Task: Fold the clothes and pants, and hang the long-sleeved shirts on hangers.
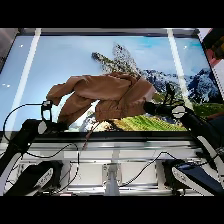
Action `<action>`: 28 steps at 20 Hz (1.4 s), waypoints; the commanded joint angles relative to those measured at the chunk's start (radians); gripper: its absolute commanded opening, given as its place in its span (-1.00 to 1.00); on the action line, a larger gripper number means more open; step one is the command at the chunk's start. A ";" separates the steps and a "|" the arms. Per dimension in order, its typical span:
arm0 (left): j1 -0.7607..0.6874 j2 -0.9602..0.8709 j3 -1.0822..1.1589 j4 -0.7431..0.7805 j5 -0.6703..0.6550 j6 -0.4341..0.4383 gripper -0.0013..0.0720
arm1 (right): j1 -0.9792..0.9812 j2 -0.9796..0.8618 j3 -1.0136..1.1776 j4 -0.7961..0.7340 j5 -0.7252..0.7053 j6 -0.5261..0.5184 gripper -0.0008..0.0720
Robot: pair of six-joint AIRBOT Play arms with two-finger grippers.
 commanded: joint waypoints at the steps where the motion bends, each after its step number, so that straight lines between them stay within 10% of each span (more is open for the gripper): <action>1: 0.001 -0.009 -0.004 0.003 0.063 -0.028 -0.62 | 0.001 0.000 0.001 0.000 0.001 0.000 -0.89; 7: 0.001 -0.118 0.025 0.105 0.027 -0.010 -0.92 | 0.000 0.000 0.041 -0.034 0.051 -0.013 -0.89; 16: 0.006 -0.047 0.417 0.827 -0.070 -0.010 -0.92 | -0.118 0.000 0.518 -0.348 0.175 -0.040 -0.89; 28: 0.085 -0.046 0.458 0.923 -0.070 -0.013 -0.92 | -0.463 -0.079 0.631 -0.367 0.187 -0.037 -0.89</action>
